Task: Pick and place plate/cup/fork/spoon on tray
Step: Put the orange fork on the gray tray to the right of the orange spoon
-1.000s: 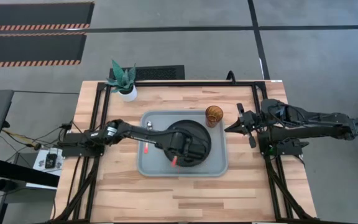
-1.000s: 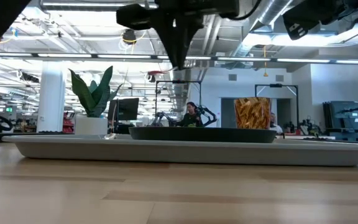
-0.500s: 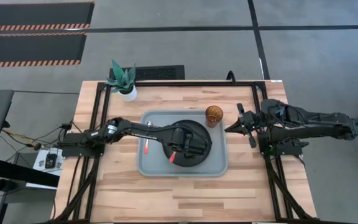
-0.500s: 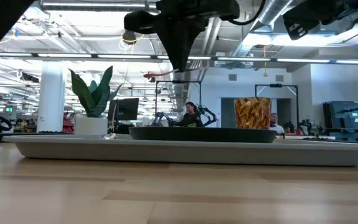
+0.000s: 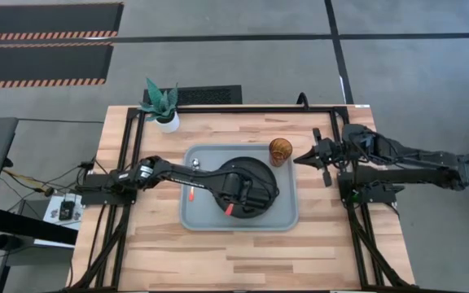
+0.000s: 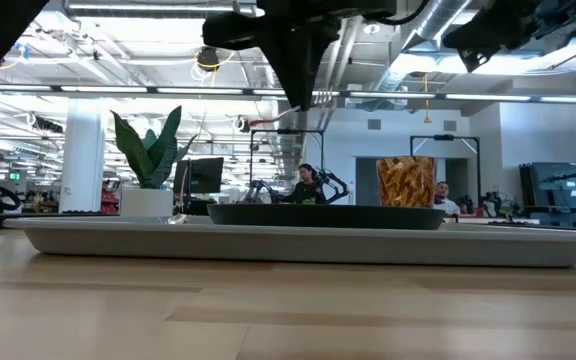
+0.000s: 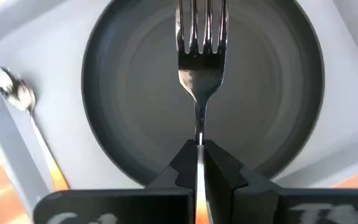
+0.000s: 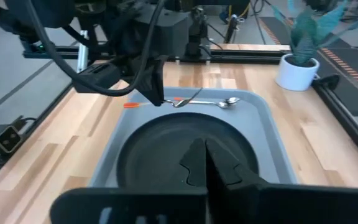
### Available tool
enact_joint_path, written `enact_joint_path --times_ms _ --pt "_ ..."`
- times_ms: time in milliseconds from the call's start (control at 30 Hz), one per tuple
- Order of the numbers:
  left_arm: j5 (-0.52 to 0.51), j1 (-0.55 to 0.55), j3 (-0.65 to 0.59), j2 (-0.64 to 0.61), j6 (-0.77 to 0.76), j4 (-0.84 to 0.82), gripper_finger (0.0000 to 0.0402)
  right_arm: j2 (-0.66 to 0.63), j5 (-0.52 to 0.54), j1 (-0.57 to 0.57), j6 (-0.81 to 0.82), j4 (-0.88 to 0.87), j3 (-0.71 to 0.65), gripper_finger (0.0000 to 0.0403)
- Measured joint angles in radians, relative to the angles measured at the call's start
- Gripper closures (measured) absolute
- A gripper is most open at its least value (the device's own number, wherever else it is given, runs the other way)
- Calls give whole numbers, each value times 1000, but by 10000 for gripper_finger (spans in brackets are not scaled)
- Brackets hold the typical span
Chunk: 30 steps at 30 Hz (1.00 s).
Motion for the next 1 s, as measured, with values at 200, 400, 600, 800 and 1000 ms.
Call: enact_joint_path --times_ms 200,400,600,800,1000 --pt "7 16 -13 -1 79 47 401 0 -2 -34 -21 0 0 397" --pt "39 19 -53 -6 101 65 401 -17 -54 -59 -22 -11 0 398" --pt "39 20 -56 -38 99 10 401 -41 -55 -88 -39 -34 0 397" --pt "45 40 -117 -113 102 -29 401 -51 -55 -116 -44 -34 0 397" --pt "60 65 -394 -255 97 168 401 -51 -55 -127 -50 -33 0 397"
